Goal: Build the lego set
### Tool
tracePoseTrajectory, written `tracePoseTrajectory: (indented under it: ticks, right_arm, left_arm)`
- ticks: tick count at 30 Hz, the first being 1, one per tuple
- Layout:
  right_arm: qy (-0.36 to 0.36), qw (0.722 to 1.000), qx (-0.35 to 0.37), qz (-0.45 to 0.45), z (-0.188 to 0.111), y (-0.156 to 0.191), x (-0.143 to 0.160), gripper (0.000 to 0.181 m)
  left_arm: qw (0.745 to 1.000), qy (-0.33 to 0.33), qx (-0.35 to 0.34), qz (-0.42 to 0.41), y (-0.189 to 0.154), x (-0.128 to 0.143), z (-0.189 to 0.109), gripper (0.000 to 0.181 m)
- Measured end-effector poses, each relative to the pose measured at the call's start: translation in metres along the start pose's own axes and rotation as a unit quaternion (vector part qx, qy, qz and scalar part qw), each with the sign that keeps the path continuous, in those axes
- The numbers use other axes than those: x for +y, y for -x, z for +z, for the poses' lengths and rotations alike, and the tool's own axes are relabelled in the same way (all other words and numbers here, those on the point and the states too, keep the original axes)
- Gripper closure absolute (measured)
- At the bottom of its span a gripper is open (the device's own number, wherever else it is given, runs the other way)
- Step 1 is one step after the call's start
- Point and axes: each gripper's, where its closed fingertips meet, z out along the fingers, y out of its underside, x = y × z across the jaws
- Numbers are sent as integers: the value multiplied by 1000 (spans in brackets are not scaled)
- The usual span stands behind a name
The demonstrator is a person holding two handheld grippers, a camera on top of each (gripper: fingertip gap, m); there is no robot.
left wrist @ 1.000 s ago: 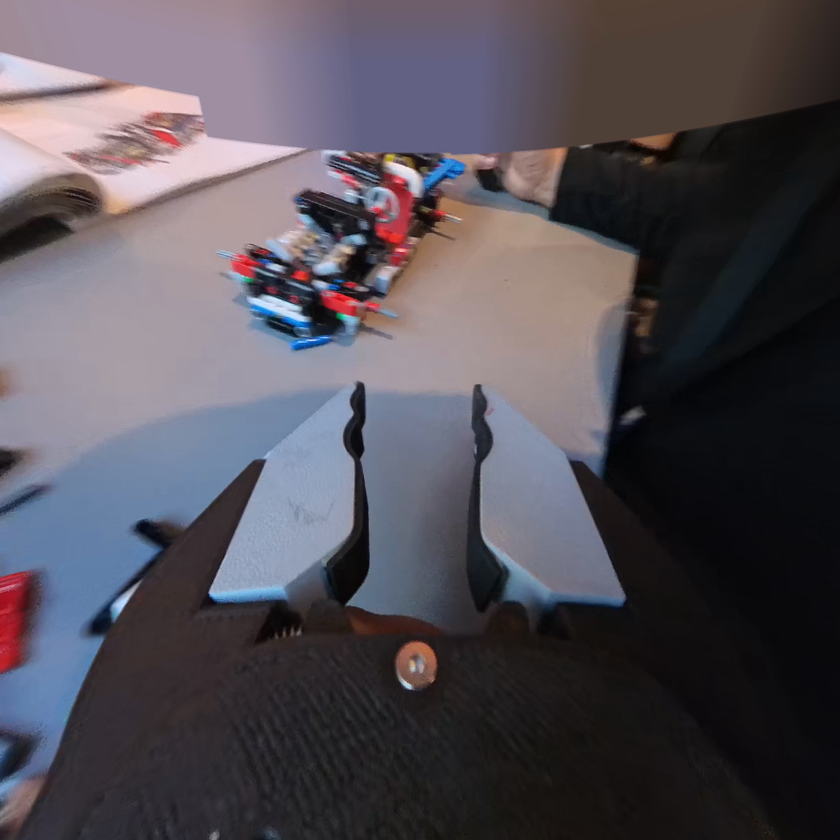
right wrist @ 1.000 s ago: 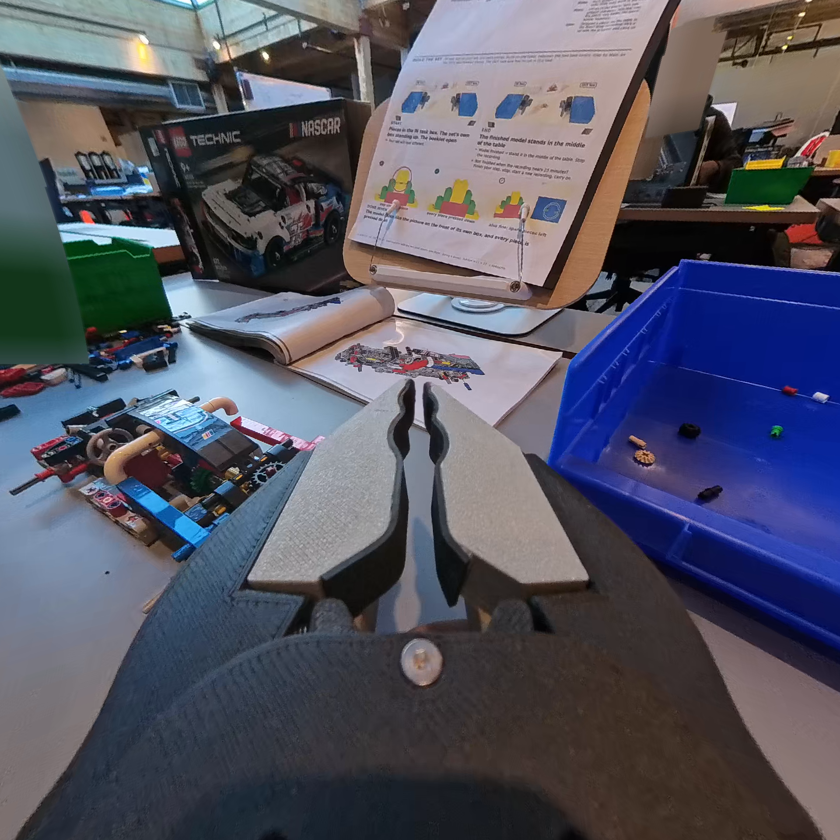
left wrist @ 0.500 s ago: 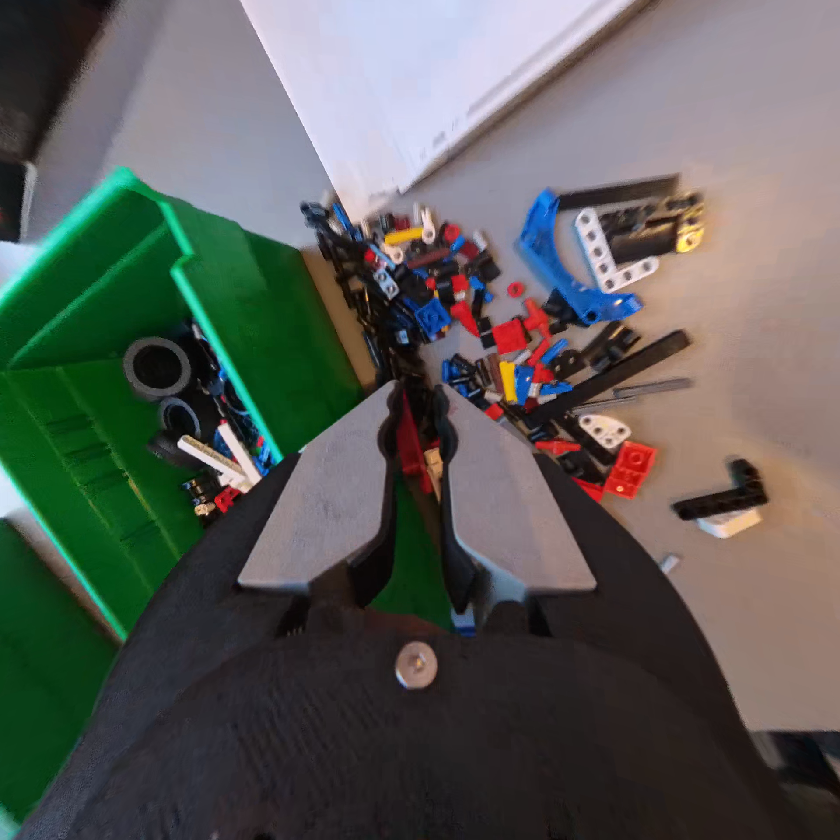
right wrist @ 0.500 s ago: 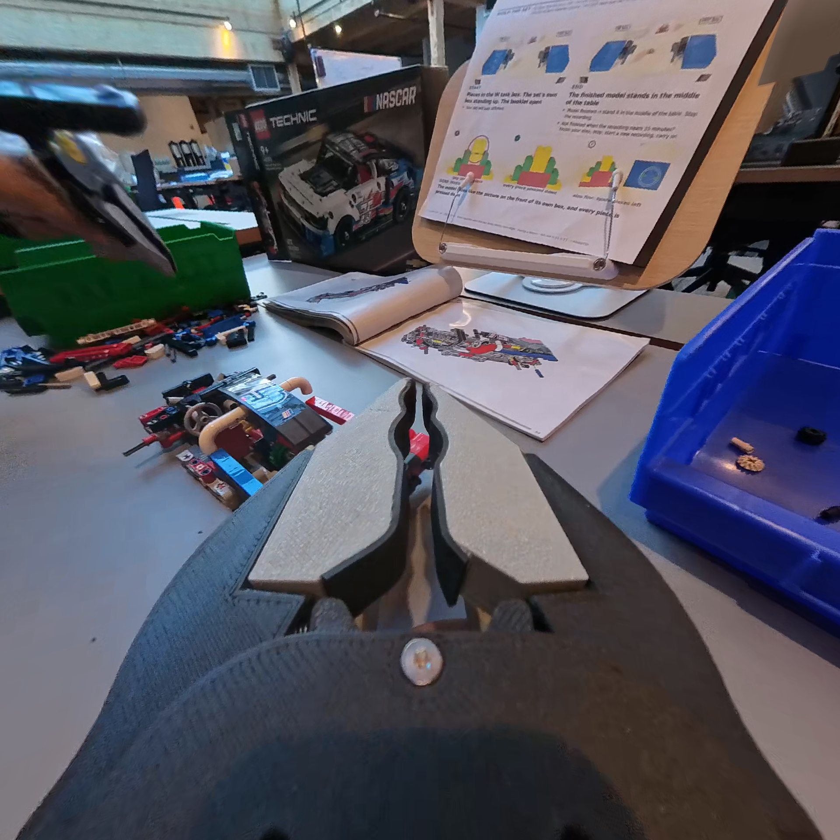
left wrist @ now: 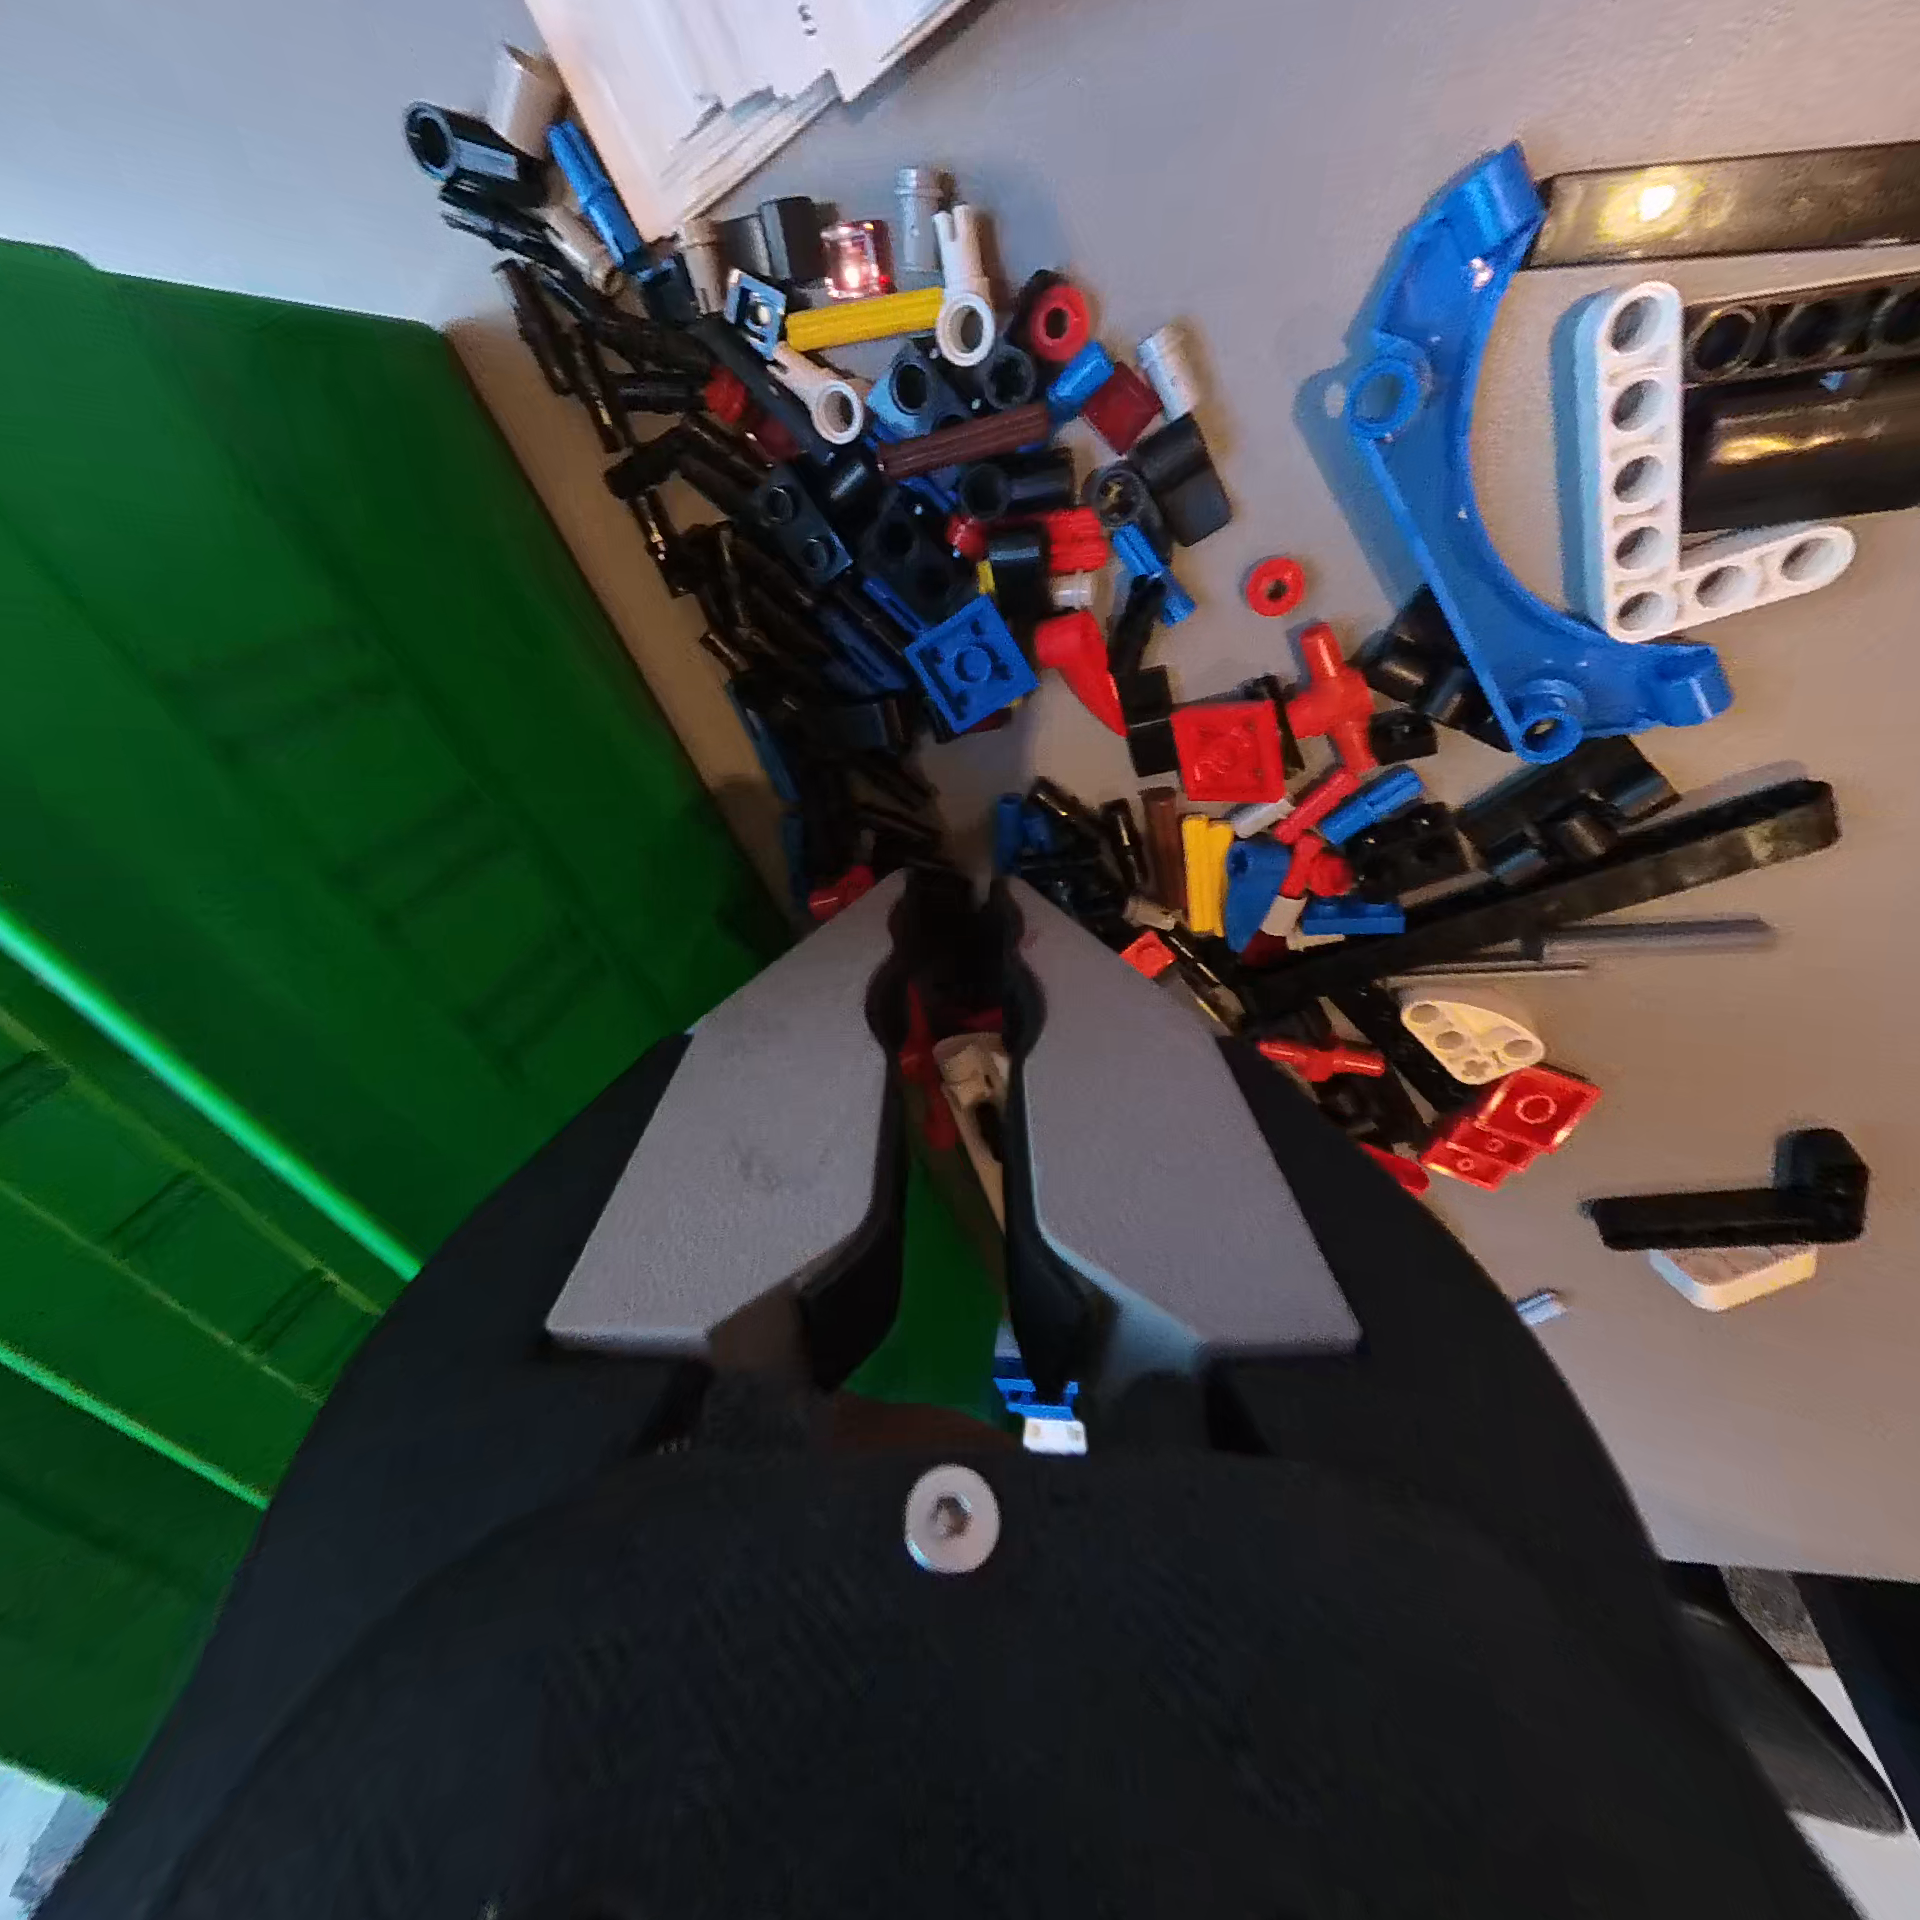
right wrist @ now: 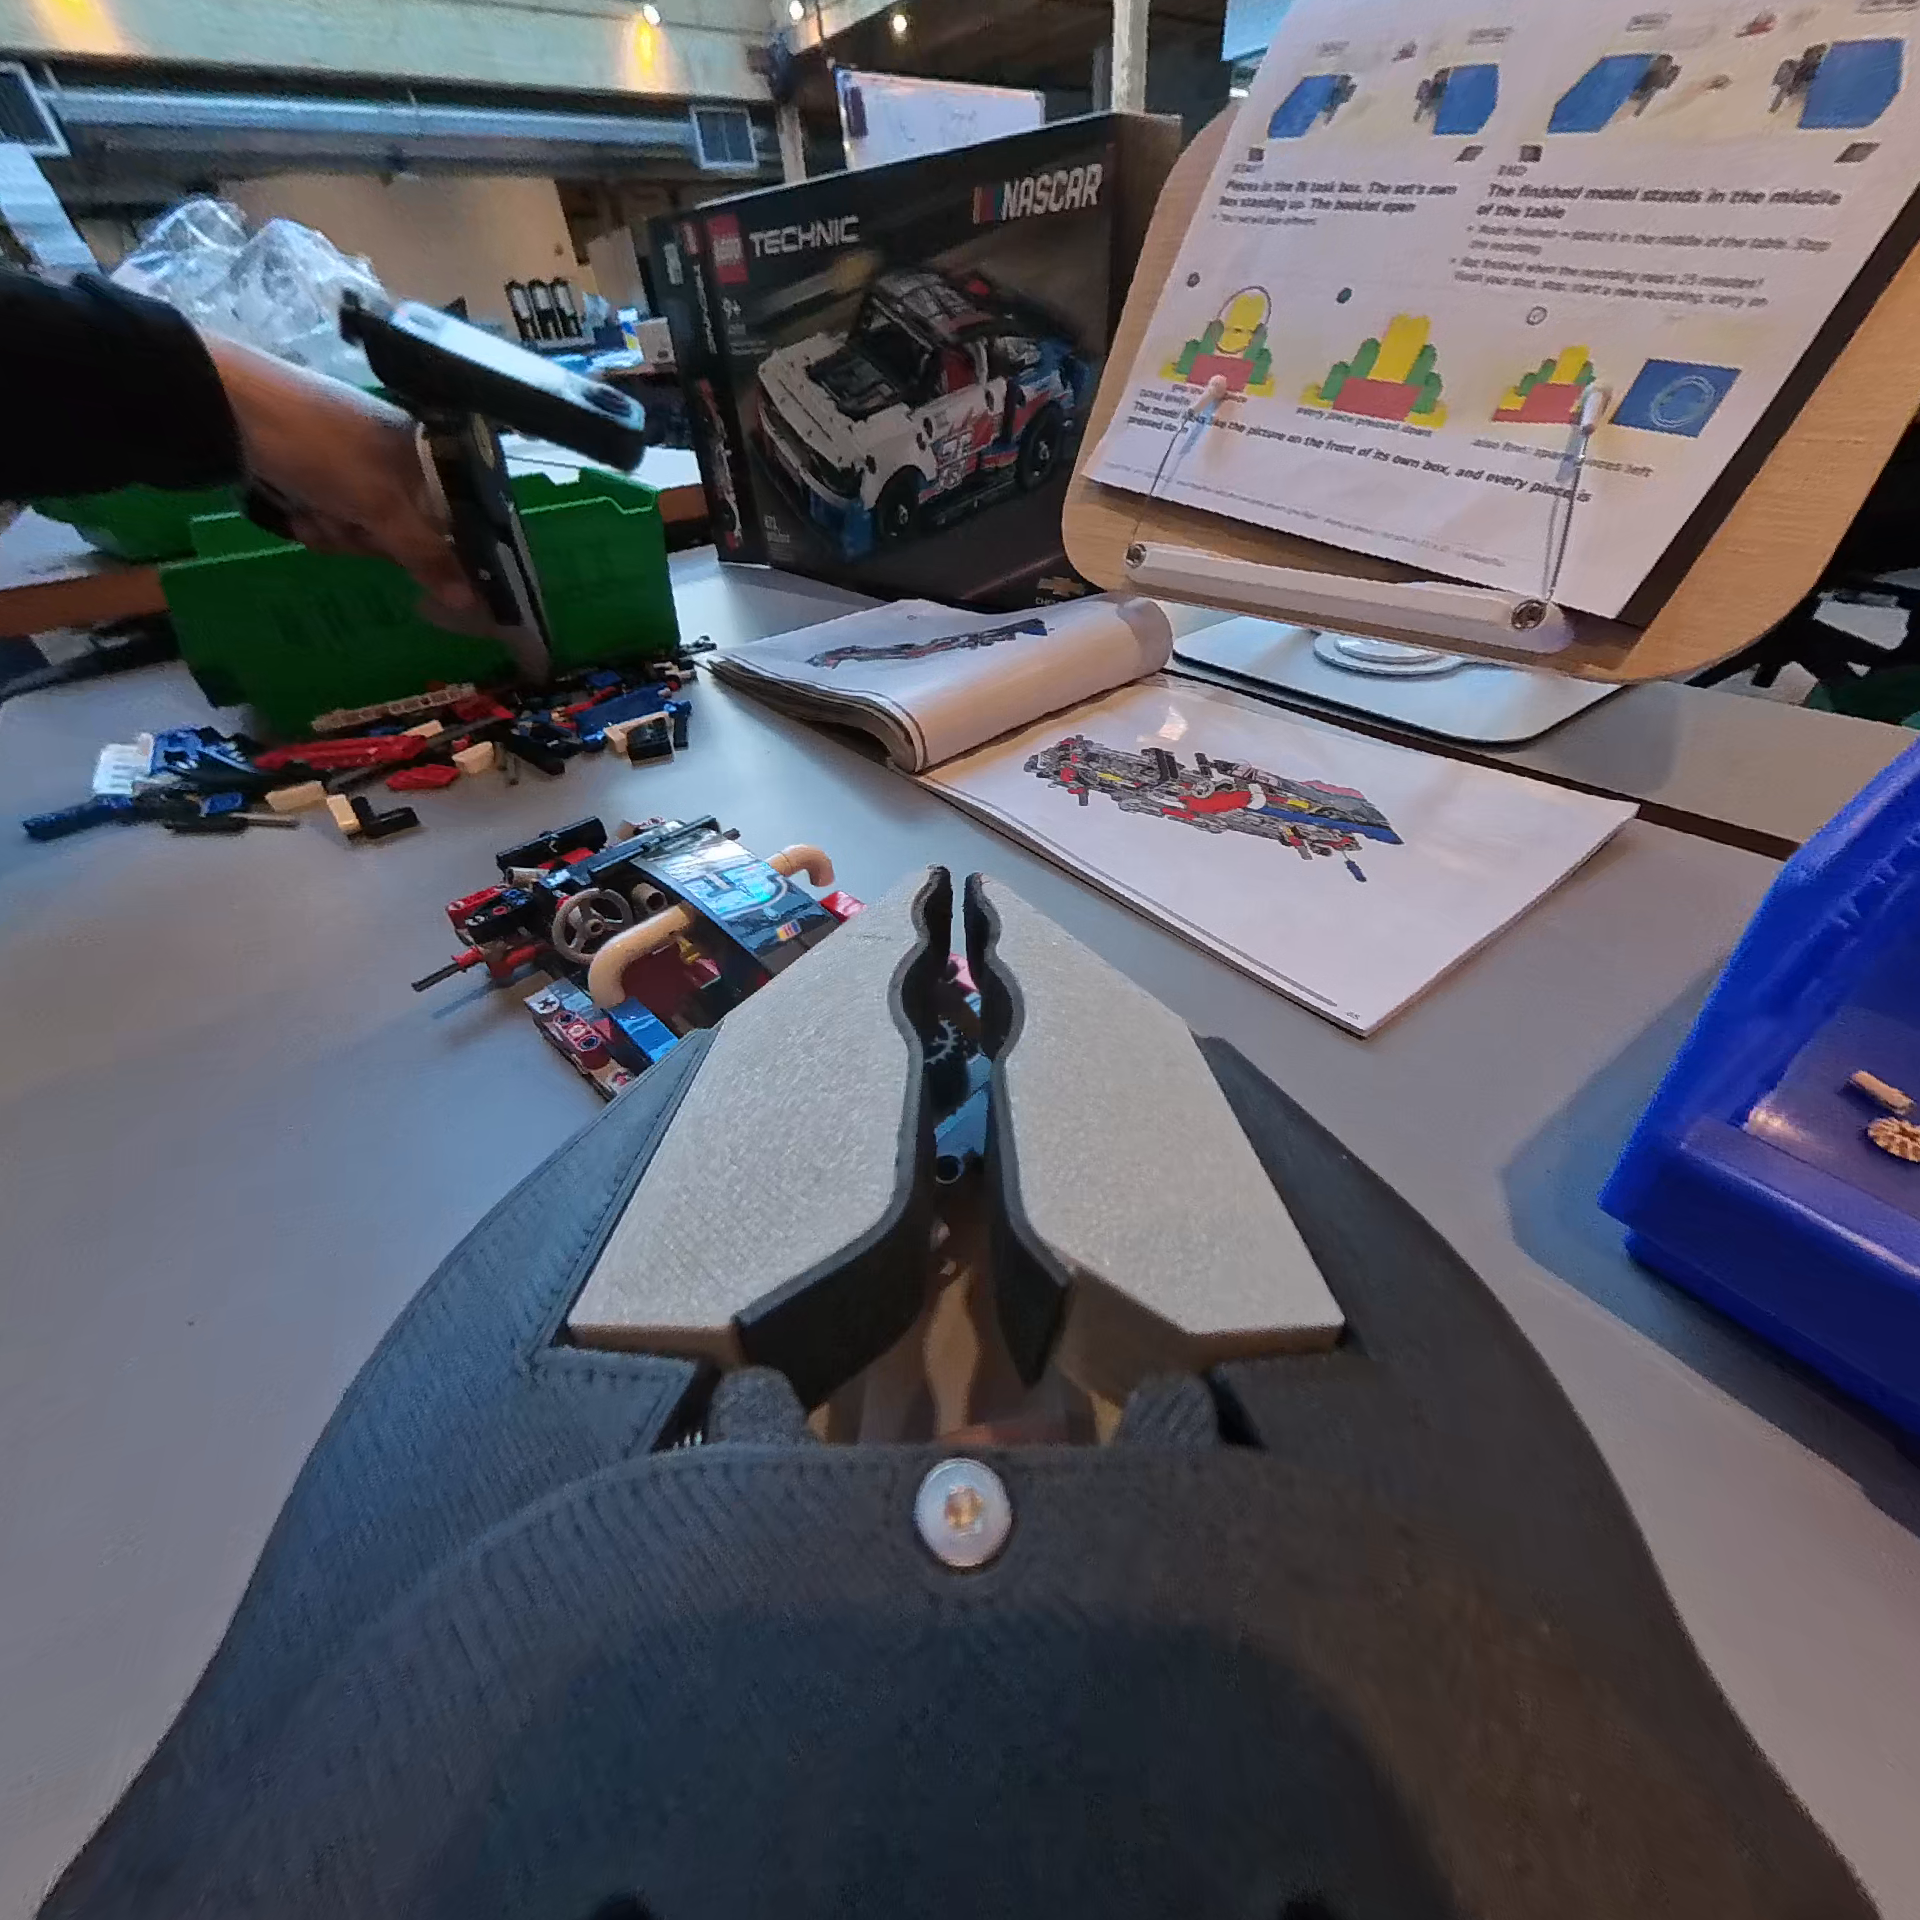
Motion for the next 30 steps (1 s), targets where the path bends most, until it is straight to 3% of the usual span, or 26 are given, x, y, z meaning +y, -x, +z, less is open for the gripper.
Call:
tracePoseTrajectory:
  ticks: [4, 17, 20, 23, 26, 28, 30]
  right_arm:
    - [-4, 1000, 0, 1, -1, 0, -2, 181]
    - [-3, 1000, 4, 4, -1, -3, -1, 181]
    - [-3, 1000, 6, 5, -1, -4, 0, 181]
    - [-2, 1000, 8, 7, -2, -6, 0, 181]
    - [-2, 1000, 9, 8, -2, -6, 0, 181]
    - [-1, 1000, 9, 7, -1, -6, 1, 181]
    - [0, 1000, 9, 5, -1, -6, 1, 181]
  left_arm:
    - [1000, -3, 31, -2, -9, -3, 2, 169]
    - [999, -1, 28, 15, -8, -3, 6, 179]
    - [999, -17, 27, 13, -7, -6, -4, 179]
    - [998, -57, 25, 21, -14, -12, -33, 179]
    - [989, -129, 49, 62, -54, -23, -78, 179]
    - [973, -169, 117, 107, -112, -23, -102, 179]
    - [957, -176, 170, 157, -168, -13, -108, 179]
